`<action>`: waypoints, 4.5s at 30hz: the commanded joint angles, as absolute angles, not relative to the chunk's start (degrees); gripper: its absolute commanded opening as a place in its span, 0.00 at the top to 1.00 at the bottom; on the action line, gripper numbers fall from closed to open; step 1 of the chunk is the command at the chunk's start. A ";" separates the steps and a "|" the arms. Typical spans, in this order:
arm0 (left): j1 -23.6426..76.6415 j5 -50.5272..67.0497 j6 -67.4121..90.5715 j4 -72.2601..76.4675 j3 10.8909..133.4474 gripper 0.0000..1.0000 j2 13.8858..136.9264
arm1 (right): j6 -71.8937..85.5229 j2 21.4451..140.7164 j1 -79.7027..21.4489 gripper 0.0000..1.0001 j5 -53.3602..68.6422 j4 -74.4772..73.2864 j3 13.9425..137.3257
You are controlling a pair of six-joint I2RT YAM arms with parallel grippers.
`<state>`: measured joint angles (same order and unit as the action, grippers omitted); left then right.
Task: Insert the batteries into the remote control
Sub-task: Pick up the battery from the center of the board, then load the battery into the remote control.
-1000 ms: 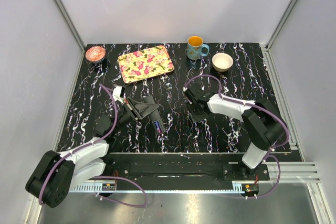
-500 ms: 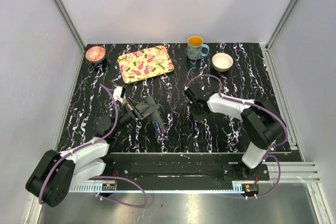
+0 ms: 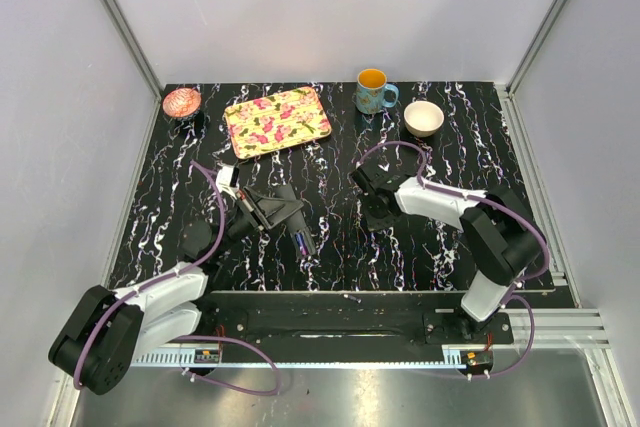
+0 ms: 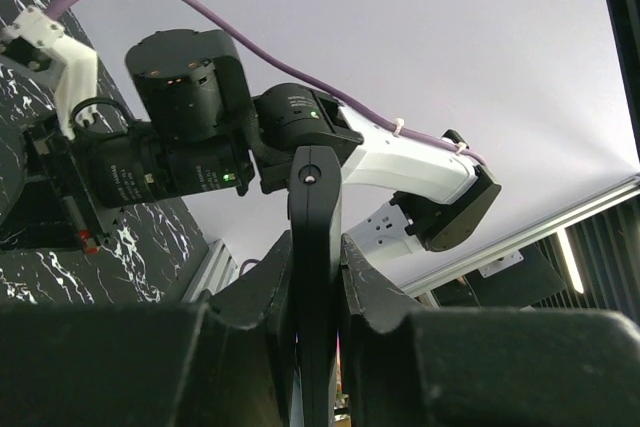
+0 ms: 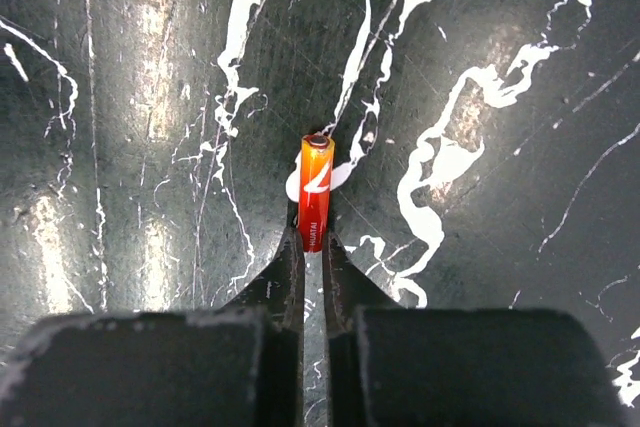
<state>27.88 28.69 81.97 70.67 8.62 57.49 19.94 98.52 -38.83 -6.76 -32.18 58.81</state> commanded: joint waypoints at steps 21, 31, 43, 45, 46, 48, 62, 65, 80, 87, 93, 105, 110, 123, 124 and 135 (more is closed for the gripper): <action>33.92 19.87 85.16 87.89 15.82 1.00 76.71 | 37.88 72.68 -53.43 1.00 2.90 -75.22 89.44; 38.67 12.84 83.85 86.13 19.16 1.00 81.04 | 34.90 79.62 -55.37 1.00 9.23 -78.05 95.27; 41.66 11.52 83.06 86.04 20.21 1.00 82.27 | 33.84 83.84 -55.46 1.00 11.16 -76.03 96.24; 42.01 11.25 82.88 86.13 20.04 1.00 82.27 | 33.66 84.72 -55.46 1.00 11.78 -75.94 96.15; 42.10 11.08 82.88 86.13 20.04 1.00 82.27 | 33.49 84.99 -55.37 1.00 11.95 -75.94 96.24; 42.36 10.99 82.79 86.48 20.13 1.00 82.27 | 32.96 85.69 -55.37 1.00 12.04 -75.85 95.89; 43.33 10.37 81.65 86.57 20.04 1.00 80.60 | 32.52 86.92 -55.37 1.00 11.43 -74.71 92.38; 43.68 10.20 81.21 86.40 19.95 1.00 79.90 | 32.43 87.01 -55.46 1.00 11.25 -74.36 91.76; 45.00 9.76 80.77 86.48 18.72 1.00 77.78 | 32.61 87.89 -55.02 1.00 8.62 -73.39 90.79; 45.35 10.02 81.03 87.01 18.37 1.00 77.26 | 32.08 88.42 -54.14 1.00 8.70 -73.56 91.23; 45.53 10.46 82.35 88.77 17.84 1.00 77.52 | 31.64 88.77 -52.91 1.00 9.14 -73.56 91.58; 45.61 10.02 86.04 92.28 17.14 1.00 79.63 | 29.53 90.44 -50.19 1.00 12.74 -74.71 94.04; 45.70 9.14 87.62 92.29 17.66 1.00 80.77 | 28.92 91.40 -50.19 0.91 12.75 -75.94 95.36; 45.62 7.82 89.74 91.76 18.19 1.00 82.79 | 28.65 91.49 -50.10 0.71 11.87 -76.64 95.98; 45.62 7.74 89.82 91.84 18.11 1.00 83.14 | 28.57 91.49 -50.10 0.69 11.87 -76.64 95.98; 45.70 7.21 90.79 92.20 18.11 1.00 84.99 | 29.44 90.18 -50.18 0.56 11.60 -76.90 99.23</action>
<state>45.41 8.78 89.06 71.83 17.19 84.25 29.61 91.18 -50.61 12.64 -76.38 96.29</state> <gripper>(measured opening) 0.203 0.428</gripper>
